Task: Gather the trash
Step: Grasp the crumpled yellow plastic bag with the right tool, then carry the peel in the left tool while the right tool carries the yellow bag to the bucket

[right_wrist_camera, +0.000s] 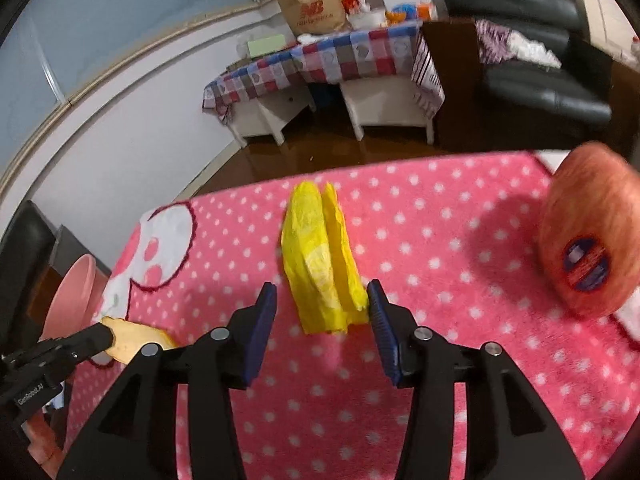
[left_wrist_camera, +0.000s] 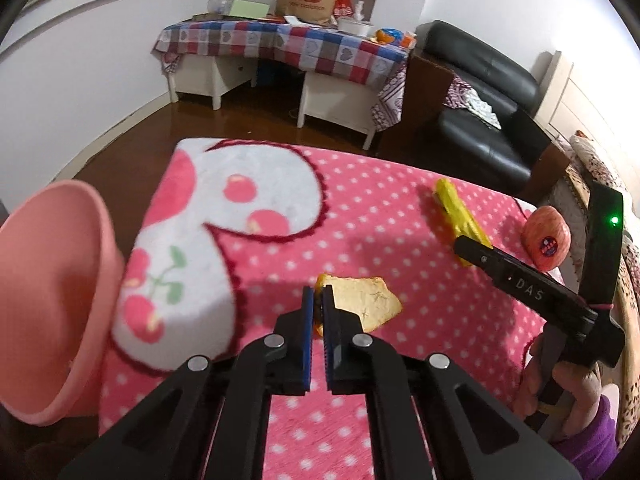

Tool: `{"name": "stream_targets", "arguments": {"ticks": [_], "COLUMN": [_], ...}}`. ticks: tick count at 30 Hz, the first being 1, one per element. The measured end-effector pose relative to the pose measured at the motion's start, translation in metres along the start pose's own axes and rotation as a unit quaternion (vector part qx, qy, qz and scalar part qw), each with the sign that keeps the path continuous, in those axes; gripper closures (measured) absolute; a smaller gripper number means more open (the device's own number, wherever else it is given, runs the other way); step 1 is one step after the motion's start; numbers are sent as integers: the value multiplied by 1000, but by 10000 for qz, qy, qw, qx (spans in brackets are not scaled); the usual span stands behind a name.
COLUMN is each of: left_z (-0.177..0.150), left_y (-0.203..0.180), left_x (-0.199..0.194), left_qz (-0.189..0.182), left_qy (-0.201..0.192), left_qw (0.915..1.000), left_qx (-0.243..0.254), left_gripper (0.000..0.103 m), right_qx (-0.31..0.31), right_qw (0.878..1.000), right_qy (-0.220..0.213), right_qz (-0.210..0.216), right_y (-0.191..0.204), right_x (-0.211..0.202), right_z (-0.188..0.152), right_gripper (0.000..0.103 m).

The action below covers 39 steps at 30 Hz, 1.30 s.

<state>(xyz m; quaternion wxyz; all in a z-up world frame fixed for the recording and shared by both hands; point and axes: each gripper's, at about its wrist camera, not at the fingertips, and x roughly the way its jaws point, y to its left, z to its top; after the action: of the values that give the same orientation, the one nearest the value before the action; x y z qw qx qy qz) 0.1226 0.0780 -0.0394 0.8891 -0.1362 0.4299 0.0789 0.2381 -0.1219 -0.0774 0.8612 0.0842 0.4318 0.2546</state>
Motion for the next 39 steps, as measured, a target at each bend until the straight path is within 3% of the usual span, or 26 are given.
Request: {"name": "stream_targets", "arguments": {"ticks": [2,6,9,17,24,39], "left_z": [-2,-6,-8,-5,-5,-17], "left_y": [5,9,7,14,27,54], "left_x": [-1,-1,0,-10,-43,-113], "left_qz": [62,120,146,163,144,351], "left_qy": [26,62,64,-49,-349,-973], "left_qw": [10000,9998,9998,9996,9989,9944], "left_qx": [-70,-124,-121,-236,-277,-226], "left_gripper": [99,99,99,99,99,99], "right_qx": [127,365,397,279,314,-142], "right_qw": [9999,9992,9990,9989,9988,9972], "right_qy": [-16,-19,-2,10,-78,-444], "right_qz": [73,135,206,386,355,584], "right_y": [-5,-16,-18,-12,-5,80], "right_x": [-1,0,1,0,-12,-85], "right_z": [0,0,0,0,-1,-24], "right_gripper": [59,78,82,83,83,83]}}
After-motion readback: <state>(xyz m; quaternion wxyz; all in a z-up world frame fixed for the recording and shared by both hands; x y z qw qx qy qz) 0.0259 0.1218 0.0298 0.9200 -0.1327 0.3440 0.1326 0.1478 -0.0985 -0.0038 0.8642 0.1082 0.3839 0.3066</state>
